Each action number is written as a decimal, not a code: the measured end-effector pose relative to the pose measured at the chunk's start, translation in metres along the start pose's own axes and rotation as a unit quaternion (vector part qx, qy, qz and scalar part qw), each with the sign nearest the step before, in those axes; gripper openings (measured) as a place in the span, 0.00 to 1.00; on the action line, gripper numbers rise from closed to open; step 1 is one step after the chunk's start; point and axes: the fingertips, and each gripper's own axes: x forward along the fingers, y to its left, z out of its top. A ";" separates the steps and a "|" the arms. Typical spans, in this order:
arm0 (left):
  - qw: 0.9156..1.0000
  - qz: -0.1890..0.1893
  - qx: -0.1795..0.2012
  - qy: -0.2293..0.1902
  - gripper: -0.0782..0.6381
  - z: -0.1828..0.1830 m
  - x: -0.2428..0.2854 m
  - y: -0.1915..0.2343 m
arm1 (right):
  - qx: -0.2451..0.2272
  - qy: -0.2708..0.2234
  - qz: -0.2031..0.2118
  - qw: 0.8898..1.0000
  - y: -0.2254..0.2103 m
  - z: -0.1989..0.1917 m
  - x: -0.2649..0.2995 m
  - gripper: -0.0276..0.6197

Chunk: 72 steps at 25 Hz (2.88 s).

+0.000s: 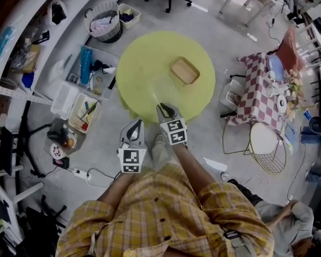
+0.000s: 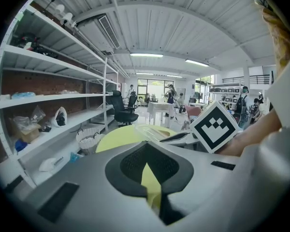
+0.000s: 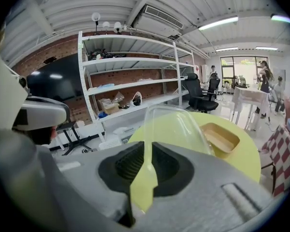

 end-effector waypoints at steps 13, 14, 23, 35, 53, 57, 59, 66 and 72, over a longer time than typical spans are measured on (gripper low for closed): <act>1.000 0.000 0.011 -0.017 0.11 0.014 -0.007 -0.003 | 0.001 -0.035 0.007 0.999 0.018 0.023 -0.032 0.11; 1.000 0.000 0.011 -0.018 0.11 0.015 -0.008 -0.003 | 0.000 -0.037 0.007 0.999 0.019 0.024 -0.034 0.11; 0.999 -0.003 0.020 -0.027 0.11 0.027 -0.009 -0.002 | -0.006 -0.056 0.004 0.998 0.022 0.039 -0.050 0.11; 0.999 -0.006 0.027 -0.044 0.11 0.045 -0.009 -0.004 | -0.013 -0.081 0.001 0.997 0.028 0.062 -0.071 0.11; 0.998 -0.012 0.034 -0.055 0.11 0.060 0.009 -0.005 | -0.001 -0.111 -0.014 0.994 0.011 0.082 -0.087 0.11; 0.998 -0.013 0.035 -0.057 0.11 0.062 0.012 -0.006 | 0.001 -0.112 -0.015 0.994 0.009 0.082 -0.088 0.11; 0.998 -0.013 0.035 -0.059 0.11 0.064 0.013 -0.006 | 0.001 -0.112 -0.012 0.994 0.010 0.083 -0.087 0.11; 0.997 -0.015 0.038 -0.060 0.11 0.065 0.015 -0.011 | -0.002 -0.116 -0.008 0.993 0.010 0.083 -0.091 0.11; 0.997 -0.016 0.038 -0.059 0.11 0.065 0.015 -0.010 | -0.001 -0.116 -0.009 0.993 0.010 0.084 -0.091 0.11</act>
